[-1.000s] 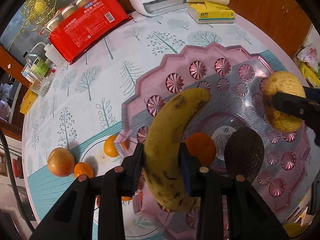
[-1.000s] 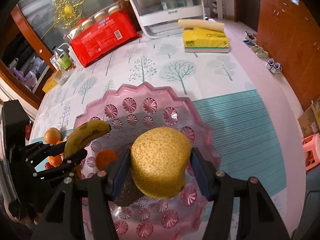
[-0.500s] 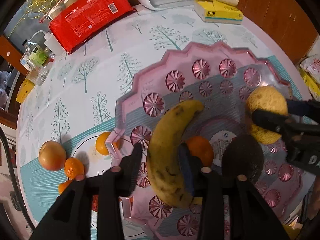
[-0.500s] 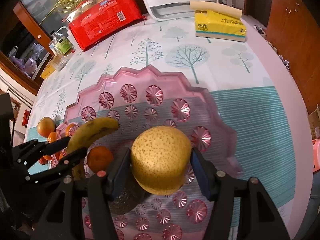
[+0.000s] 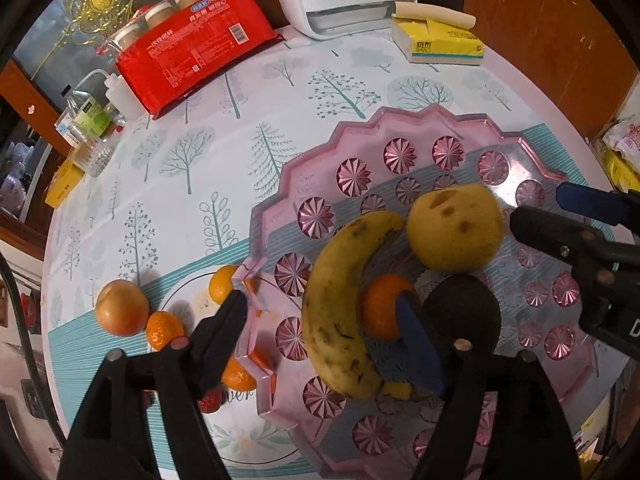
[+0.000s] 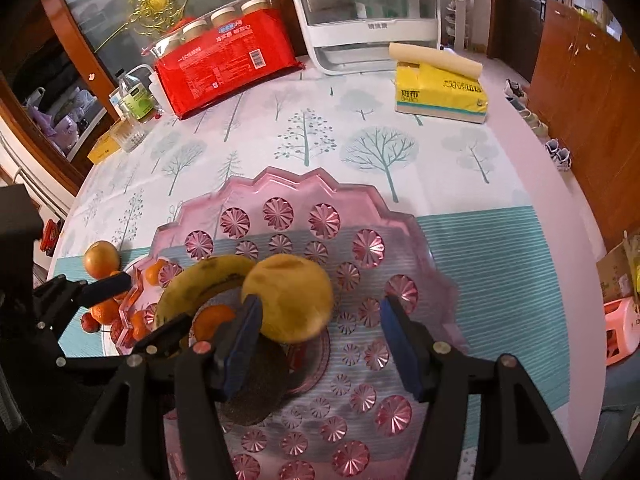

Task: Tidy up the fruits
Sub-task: 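Lower the banana and pear into the bowl and open both grippers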

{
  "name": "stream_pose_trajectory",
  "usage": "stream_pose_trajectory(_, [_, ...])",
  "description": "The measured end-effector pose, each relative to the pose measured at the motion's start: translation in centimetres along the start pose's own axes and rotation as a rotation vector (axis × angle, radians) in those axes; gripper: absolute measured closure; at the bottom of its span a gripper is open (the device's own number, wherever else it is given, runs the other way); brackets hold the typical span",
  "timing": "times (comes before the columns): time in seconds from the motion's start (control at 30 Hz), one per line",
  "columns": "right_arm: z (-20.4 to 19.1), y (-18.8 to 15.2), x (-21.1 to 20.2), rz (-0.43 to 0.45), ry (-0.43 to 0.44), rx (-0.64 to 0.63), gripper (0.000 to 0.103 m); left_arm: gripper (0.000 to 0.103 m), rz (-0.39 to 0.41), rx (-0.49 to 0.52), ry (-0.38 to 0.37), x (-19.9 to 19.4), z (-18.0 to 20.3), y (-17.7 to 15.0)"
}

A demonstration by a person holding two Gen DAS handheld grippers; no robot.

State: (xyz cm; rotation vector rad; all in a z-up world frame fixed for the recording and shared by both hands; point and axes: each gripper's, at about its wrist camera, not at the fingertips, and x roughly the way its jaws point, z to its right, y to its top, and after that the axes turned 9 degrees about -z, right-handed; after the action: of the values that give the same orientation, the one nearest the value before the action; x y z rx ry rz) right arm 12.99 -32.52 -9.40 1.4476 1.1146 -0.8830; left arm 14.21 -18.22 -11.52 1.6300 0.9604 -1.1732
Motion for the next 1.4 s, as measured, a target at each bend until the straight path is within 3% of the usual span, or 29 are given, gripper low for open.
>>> stream_pose_trajectory(0.33, [-0.4, -0.8, -1.2, 0.003, -0.035, 0.001, 0.041, 0.023, 0.016, -0.029, -0.019, -2.1, -0.6, -1.1])
stream_pose_trajectory(0.47, [-0.6, -1.1, -2.1, 0.011, -0.033, 0.003, 0.041, 0.013, 0.024, -0.028, -0.023, -3.3, -0.7, -1.6])
stream_pose_trajectory(0.83, [-1.2, -2.5, -4.8, 0.048, -0.004, 0.022, 0.041, 0.013, 0.041, -0.016, -0.020, -6.5, -1.1, -3.5])
stream_pose_trajectory(1.4, [-3.9, -5.8, -10.8, 0.171, -0.036, 0.066, 0.041, 0.013, 0.179, 0.048, 0.012, -12.8, -3.0, -5.7])
